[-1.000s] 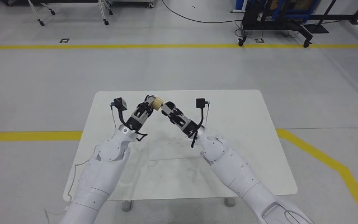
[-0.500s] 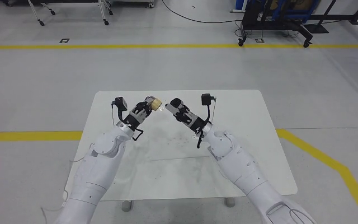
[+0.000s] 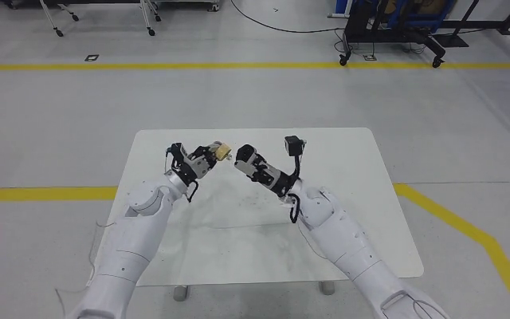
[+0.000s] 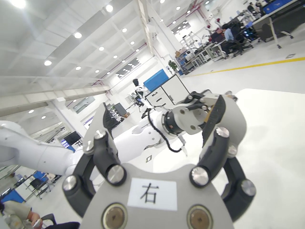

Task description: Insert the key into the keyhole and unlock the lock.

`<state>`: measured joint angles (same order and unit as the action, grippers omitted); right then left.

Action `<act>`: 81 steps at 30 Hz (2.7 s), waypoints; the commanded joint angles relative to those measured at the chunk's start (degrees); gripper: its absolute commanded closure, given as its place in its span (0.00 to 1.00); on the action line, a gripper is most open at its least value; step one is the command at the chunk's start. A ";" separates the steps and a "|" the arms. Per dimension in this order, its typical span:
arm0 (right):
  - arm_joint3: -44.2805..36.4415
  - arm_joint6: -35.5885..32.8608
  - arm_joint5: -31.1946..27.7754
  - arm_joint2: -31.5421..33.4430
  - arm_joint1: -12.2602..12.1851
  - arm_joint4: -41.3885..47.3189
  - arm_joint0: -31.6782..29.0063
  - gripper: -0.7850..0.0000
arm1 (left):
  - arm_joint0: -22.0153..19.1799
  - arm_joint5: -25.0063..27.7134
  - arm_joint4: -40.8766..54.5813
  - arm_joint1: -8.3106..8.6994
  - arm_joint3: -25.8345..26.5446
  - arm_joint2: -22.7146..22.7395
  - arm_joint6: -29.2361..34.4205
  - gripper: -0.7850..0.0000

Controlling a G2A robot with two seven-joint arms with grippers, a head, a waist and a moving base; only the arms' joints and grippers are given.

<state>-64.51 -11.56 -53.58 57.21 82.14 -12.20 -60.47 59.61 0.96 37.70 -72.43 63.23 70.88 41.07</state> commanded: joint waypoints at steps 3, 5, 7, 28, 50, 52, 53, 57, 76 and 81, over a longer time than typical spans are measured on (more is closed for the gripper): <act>1.64 -2.61 -0.27 -0.22 -0.18 0.01 0.90 1.00 | -1.30 -3.93 5.34 -0.43 -2.99 -0.31 3.38 1.00; 2.78 -2.48 1.01 -0.51 -0.04 -1.07 1.64 1.00 | -1.77 -5.75 8.00 -0.70 -4.15 -0.62 5.38 1.00; 4.23 -1.66 1.33 -0.83 0.18 -1.74 2.36 1.00 | -2.39 -7.13 9.35 -0.88 -5.35 -1.02 7.01 1.00; 14.49 0.73 1.80 -4.48 2.48 -0.95 7.35 1.00 | -4.40 -7.03 10.57 -1.65 -9.29 -2.69 10.92 1.00; 9.54 1.86 -0.10 -1.66 1.41 -6.43 5.93 0.00 | -1.76 11.86 -13.21 0.09 -1.71 -0.45 -6.40 1.00; 7.09 2.84 3.68 -0.04 0.68 -14.03 5.91 0.00 | -0.97 10.91 -13.42 0.06 -0.83 -0.48 -7.66 1.00; 4.95 3.09 6.44 0.73 0.11 -21.17 5.82 0.08 | -0.75 9.85 -12.70 0.04 -0.57 -0.37 -7.72 1.00; -6.28 2.31 19.24 0.46 -2.11 -55.23 2.97 0.00 | -0.78 6.63 -12.74 0.22 0.08 0.13 -7.14 1.00; -16.40 6.31 38.14 -8.85 -3.69 -103.63 -0.55 0.57 | -0.23 2.62 -16.59 0.37 2.10 -0.92 -5.88 1.00; -16.75 4.98 40.59 -10.91 -3.32 -109.20 -0.14 0.59 | -0.36 2.50 -17.60 0.30 2.03 -1.58 -5.59 1.00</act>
<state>-81.22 -6.09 -13.39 46.68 78.75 -120.17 -60.69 59.32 3.49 20.31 -72.11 65.33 69.45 35.44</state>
